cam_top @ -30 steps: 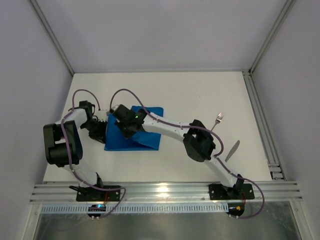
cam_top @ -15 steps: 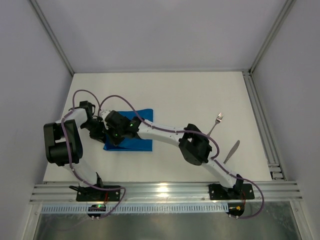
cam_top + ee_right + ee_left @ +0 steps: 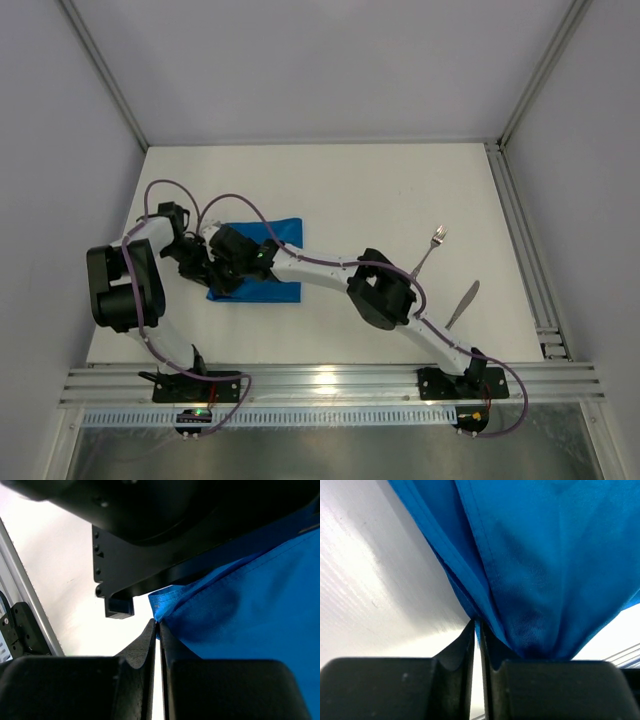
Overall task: Fold the napkin into a case and place the utensils inside
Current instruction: Fold the rectangle-folded napkin at the center of the board, then move the square-folded napkin to the center of the board.
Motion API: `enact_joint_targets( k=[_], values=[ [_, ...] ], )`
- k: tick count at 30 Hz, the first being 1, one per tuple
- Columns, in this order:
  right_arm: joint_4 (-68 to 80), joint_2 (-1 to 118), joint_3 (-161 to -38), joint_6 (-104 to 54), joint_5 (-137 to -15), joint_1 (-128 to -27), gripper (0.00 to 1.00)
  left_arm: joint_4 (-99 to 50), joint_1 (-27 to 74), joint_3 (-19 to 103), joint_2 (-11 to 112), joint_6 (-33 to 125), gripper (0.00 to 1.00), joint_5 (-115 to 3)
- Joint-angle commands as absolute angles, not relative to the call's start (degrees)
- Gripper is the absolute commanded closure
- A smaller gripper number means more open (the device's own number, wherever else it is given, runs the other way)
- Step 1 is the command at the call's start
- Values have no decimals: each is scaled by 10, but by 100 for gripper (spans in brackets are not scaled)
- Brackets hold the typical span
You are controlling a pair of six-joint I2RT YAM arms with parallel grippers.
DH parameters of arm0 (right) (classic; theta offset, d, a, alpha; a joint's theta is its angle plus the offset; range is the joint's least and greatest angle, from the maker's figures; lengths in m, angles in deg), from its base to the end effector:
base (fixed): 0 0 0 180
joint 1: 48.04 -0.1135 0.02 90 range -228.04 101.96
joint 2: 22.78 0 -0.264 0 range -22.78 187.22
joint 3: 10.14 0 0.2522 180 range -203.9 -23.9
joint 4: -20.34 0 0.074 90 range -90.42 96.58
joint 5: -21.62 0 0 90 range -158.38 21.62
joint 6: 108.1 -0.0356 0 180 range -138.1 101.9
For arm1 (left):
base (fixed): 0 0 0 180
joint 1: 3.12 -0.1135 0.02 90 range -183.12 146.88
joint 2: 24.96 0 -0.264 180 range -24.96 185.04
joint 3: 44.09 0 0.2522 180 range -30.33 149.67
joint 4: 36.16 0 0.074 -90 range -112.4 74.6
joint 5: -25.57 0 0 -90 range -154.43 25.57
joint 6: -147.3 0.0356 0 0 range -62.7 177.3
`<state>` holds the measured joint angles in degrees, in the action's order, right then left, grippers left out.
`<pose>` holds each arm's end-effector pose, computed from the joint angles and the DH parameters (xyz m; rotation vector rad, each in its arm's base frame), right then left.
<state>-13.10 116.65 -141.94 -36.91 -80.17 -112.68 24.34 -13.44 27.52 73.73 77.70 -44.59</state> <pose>0.2301 0.5024 0.1802 -1.0691 2.2310 0.9388 0.2865 0.0399 0.1523 0.2719 2.9584 -0.4844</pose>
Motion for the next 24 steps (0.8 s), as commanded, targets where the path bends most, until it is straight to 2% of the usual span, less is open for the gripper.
enact_joint_targets(
  k=[1, 4, 5, 8, 12, 18, 21, 22, 24],
  values=[
    [-91, 1165, -1433, -391, -810, -1123, 83, 241, -145, 277, 722, 794, 89, -483],
    [-95, 1160, -1444, -383, -821, -1123, 66, 250, -156, 282, 708, 798, 85, -499],
    [-101, 1156, -1451, -381, -822, -1122, 56, 252, -159, 285, 706, 800, 85, -503],
    [-116, 1127, -1449, -366, -824, -1119, 42, 266, -178, 294, 693, 807, 80, -511],
    [-129, 1056, -1406, -367, -815, -1098, 36, 285, -188, 302, 674, 813, 74, -513],
    [-110, 902, -1217, -424, -791, -989, 37, 317, -187, 315, 642, 822, 68, -471],
    [-113, 891, -1161, -459, -790, -913, 48, 331, -187, 318, 626, 823, 66, -454],
    [-112, 894, -1155, -466, -798, -895, 55, 339, -188, 319, 621, 825, 66, -452],
    [-97, 910, -1144, -488, -820, -849, 59, 346, -187, 322, 616, 825, 65, -450]
  ],
)
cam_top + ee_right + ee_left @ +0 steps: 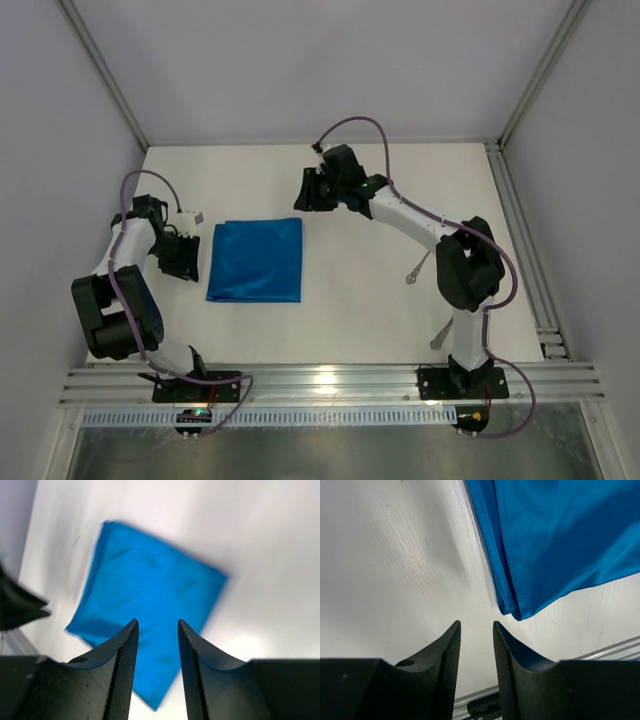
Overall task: Fold the napkin into a case and place the utensils inside
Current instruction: Move the square-folded napkin to the center of the board.
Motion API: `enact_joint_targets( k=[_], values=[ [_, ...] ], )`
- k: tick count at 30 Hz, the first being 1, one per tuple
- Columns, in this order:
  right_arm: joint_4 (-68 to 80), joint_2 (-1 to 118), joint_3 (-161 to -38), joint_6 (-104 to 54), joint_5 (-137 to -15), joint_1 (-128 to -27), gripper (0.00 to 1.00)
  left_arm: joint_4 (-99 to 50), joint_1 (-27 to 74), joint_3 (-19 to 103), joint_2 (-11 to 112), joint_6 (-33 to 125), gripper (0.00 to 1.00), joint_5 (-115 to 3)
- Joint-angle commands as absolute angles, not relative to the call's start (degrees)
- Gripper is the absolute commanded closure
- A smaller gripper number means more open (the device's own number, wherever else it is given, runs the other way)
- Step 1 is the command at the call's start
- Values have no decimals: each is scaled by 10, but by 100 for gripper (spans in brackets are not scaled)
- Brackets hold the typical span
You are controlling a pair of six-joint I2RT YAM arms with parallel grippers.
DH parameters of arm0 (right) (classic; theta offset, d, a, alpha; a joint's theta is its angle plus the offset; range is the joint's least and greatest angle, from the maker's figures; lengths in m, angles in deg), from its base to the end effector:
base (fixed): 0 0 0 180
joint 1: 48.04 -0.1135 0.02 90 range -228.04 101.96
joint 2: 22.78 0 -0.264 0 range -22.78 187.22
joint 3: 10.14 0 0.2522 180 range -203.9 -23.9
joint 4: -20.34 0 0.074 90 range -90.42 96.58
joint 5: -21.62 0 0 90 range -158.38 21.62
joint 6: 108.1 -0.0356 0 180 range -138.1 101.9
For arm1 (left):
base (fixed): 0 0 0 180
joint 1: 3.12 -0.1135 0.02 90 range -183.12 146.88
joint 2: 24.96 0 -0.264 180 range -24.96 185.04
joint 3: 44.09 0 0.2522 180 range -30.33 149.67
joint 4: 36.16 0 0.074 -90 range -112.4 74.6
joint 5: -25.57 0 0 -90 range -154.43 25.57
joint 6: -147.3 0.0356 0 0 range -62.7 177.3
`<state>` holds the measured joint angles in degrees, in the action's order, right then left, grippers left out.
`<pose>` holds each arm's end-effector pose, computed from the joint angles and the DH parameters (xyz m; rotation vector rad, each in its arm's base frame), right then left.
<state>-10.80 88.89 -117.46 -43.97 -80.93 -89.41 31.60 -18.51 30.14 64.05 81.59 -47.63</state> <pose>0.3382 0.3082 0.2766 -0.4424 2.2777 0.8729 0.2663 0.0626 0.2060 0.2530 2.8904 -0.3388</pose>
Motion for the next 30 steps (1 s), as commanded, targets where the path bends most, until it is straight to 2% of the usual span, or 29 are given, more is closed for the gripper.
enact_joint_targets(
  k=[1, 6, 10, 20, 24, 27, 30],
  values=[
    [-92, 920, -1143, -497, -831, -837, 59, 348, -187, 323, 615, 826, 65, -453],
    [-26, 998, -1157, -575, -901, -785, 58, 355, -187, 315, 613, 829, 64, -451],
    [33, 1050, -1175, -612, -942, -783, 58, 353, -186, 308, 611, 830, 64, -444],
    [78, 1085, -1160, -636, -948, -786, 58, 352, -187, 293, 613, 833, 64, -445],
    [74, 1097, -1162, -647, -933, -789, 70, 352, -186, 294, 611, 833, 64, -446],
    [81, 1100, -1161, -653, -930, -789, 91, 360, -187, 297, 607, 837, 64, -440],
    [88, 1080, -1138, -653, -919, -788, 96, 369, -187, 302, 600, 846, 65, -429]
  ],
)
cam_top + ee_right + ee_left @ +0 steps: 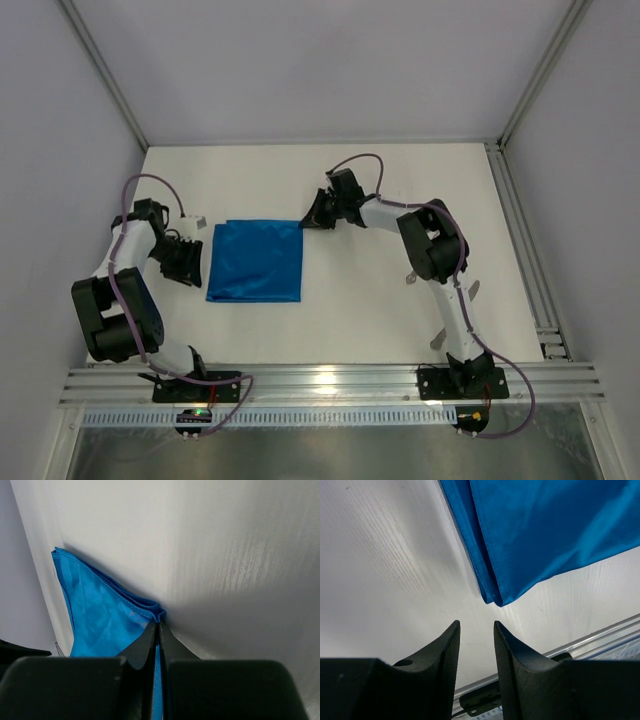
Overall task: Fold the napkin into a case and place the utensils inside
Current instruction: Move the square-folded napkin to the center of the board.
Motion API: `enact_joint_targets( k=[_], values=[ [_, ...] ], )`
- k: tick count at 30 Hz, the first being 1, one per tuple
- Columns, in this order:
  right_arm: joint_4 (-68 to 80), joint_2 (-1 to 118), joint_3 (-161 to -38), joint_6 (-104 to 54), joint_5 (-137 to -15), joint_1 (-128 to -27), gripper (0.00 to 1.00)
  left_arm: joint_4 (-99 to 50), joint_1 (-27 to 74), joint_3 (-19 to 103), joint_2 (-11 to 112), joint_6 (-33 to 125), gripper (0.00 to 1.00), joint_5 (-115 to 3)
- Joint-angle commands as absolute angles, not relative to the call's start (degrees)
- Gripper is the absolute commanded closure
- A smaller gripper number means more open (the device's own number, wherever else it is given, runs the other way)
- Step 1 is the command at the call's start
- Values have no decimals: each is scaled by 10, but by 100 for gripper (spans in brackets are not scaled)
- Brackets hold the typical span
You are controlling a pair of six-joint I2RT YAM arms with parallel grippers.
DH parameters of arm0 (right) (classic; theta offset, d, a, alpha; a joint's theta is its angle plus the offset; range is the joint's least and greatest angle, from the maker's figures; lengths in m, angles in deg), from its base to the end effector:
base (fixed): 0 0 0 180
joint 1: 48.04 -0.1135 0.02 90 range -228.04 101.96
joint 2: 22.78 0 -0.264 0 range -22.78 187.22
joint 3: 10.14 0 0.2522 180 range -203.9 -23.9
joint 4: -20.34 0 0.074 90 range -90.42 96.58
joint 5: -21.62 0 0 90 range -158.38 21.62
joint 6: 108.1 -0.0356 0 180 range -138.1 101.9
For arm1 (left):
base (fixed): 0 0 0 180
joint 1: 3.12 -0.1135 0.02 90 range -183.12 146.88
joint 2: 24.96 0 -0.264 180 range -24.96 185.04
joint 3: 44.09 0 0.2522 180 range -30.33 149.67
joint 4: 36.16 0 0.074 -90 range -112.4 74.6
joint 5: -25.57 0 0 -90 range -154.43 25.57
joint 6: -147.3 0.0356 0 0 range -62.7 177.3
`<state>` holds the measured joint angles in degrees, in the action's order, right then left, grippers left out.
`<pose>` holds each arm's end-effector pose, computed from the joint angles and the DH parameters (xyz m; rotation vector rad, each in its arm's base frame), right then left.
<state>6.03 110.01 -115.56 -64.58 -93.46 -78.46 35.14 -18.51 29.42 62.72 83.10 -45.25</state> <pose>0.4258 0.2675 0.1206 0.1024 2.5139 1.1344 0.2560 0.0583 0.2083 0.2844 2.9071 -0.4213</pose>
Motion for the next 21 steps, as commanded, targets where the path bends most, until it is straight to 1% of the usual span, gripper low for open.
enact_joint_targets(
  k=[1, 4, 5, 6, 8, 9, 11, 12, 14, 15, 16, 17, 19, 20, 21],
  values=[
    [91, 1068, -1124, -653, -911, -787, 96, 372, -187, 303, 599, 851, 65, -425],
    [108, 994, -1033, -652, -868, -784, 96, 376, -186, 309, 592, 858, 65, -407],
    [114, 947, -1001, -652, -856, -783, 96, 378, -186, 315, 592, 859, 65, -403],
    [125, 922, -939, -649, -836, -781, 96, 379, -186, 319, 592, 860, 65, -396],
    [124, 875, -882, -643, -818, -782, 96, 384, -183, 328, 600, 860, 65, -381],
    [124, 831, -822, -642, -814, -782, 96, 385, -181, 337, 604, 860, 65, -377],
    [123, 782, -758, -644, -808, -783, 96, 386, -167, 345, 615, 860, 65, -368],
    [119, 728, -689, -647, -802, -785, 96, 386, -151, 351, 620, 860, 65, -367],
    [107, 671, -623, -659, -783, -793, 96, 383, -130, 355, 629, 860, 64, -369],
    [101, 642, -569, -663, -778, -800, 96, 378, -109, 359, 632, 861, 64, -368],
    [91, 593, -548, -673, -776, -819, 96, 376, -99, 362, 638, 862, 63, -367],
    [73, 572, -515, -678, -778, -832, 93, 374, -90, 365, 641, 864, 62, -364],
    [40, 527, -499, -686, -787, -868, 76, 365, -72, 377, 646, 866, 59, -360],
    [0, 514, -497, -686, -792, -872, 67, 363, -68, 381, 652, 866, 59, -362],
    [-17, 501, -498, -682, -797, -873, 50, 361, -61, 387, 656, 865, 57, -362]
  ],
)
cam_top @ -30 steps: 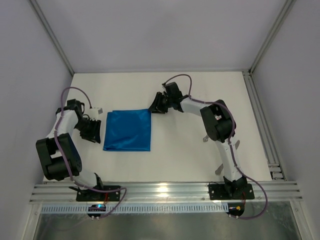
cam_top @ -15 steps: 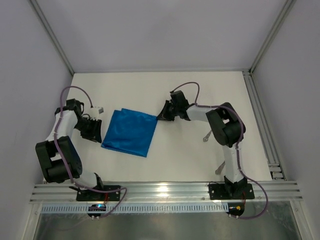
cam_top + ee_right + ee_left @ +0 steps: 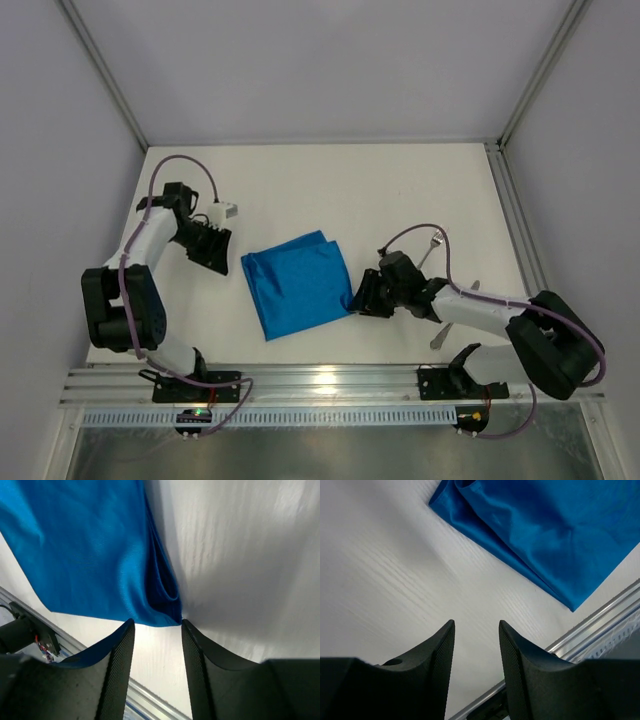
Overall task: Fold the napkin into a case and place the utensils inside
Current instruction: Move the square-folded napkin to the center of the board, then smooth out the square-folded napkin at the center of the board.
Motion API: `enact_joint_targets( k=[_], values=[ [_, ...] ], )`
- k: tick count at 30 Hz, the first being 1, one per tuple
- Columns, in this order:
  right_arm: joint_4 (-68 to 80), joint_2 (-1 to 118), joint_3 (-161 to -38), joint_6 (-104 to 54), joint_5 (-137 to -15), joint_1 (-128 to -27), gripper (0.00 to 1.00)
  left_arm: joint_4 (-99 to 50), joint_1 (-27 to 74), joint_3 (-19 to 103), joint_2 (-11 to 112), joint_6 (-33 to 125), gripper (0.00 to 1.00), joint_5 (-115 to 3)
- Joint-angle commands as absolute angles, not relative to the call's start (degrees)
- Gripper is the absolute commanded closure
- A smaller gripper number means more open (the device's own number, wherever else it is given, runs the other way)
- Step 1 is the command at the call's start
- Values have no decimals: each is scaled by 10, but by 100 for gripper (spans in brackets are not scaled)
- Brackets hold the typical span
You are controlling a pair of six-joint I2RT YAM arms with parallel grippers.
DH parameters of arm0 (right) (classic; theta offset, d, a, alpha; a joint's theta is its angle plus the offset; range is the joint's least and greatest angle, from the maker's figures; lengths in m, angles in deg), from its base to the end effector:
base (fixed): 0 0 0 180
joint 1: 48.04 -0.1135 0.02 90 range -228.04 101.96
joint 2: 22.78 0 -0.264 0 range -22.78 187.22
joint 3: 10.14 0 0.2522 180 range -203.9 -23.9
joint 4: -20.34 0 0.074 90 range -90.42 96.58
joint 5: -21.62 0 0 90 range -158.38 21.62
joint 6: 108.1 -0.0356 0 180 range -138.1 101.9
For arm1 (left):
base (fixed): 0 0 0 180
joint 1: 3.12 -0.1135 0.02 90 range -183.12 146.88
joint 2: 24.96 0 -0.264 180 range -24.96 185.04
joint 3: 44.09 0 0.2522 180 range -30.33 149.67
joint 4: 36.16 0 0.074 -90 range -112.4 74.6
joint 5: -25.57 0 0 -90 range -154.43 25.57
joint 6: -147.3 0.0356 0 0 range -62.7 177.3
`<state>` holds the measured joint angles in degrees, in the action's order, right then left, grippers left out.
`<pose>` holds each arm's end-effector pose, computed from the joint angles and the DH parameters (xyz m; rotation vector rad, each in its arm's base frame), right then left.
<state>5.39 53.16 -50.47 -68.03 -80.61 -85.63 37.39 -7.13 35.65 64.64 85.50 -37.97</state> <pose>0.1777 0.1463 0.1387 0.1840 2.6507 0.8637 0.2792 0.0037 0.2291 0.6337 2.7733 -0.5971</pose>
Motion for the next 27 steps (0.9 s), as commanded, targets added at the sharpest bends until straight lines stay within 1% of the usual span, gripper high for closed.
enact_joint_targets(
  k=[1, 2, 3, 4, 5, 6, 7, 9, 10, 11, 13, 14, 19, 21, 24, 27],
  values=[
    [-43, 471, -504, -658, -786, -869, 44, 360, -58, 397, 660, 866, 56, -363],
    [-96, 456, -531, -640, -774, -863, 41, 360, -45, 402, 666, 866, 55, -363],
    [-118, 444, -547, -617, -764, -852, 36, 360, -39, 405, 669, 867, 54, -365],
    [-134, 430, -565, -593, -758, -823, 36, 359, -36, 409, 670, 867, 54, -367],
    [-150, 430, -605, -542, -750, -808, 36, 354, -2, 409, 671, 867, 53, -377],
    [-152, 437, -628, -516, -745, -795, 36, 347, 7, 407, 670, 867, 52, -383],
    [-145, 468, -650, -488, -745, -786, 36, 324, 16, 402, 669, 867, 52, -389],
    [-145, 522, -729, -419, -760, -768, 41, 292, 33, 395, 671, 858, 50, -409],
    [-145, 552, -755, -403, -763, -765, 49, 268, 36, 395, 676, 848, 49, -413],
    [-142, 615, -803, -391, -773, -759, 53, 260, 40, 400, 681, 845, 49, -415],
    [-135, 674, -844, -365, -789, -756, 60, 255, 43, 409, 703, 841, 48, -418],
    [-128, 724, -885, -359, -799, -753, 60, 248, 44, 416, 710, 837, 47, -422],
    [-120, 838, -980, -347, -841, -752, 60, 216, 56, 420, 752, 822, 47, -420],
    [-113, 872, -990, -344, -858, -752, 60, 210, 60, 420, 761, 819, 47, -416],
    [-107, 894, -999, -344, -866, -753, 60, 194, 64, 420, 773, 806, 47, -422],
    [-93, 904, -995, -348, -884, -752, 64, 173, 65, 421, 777, 798, 49, -423]
  ],
)
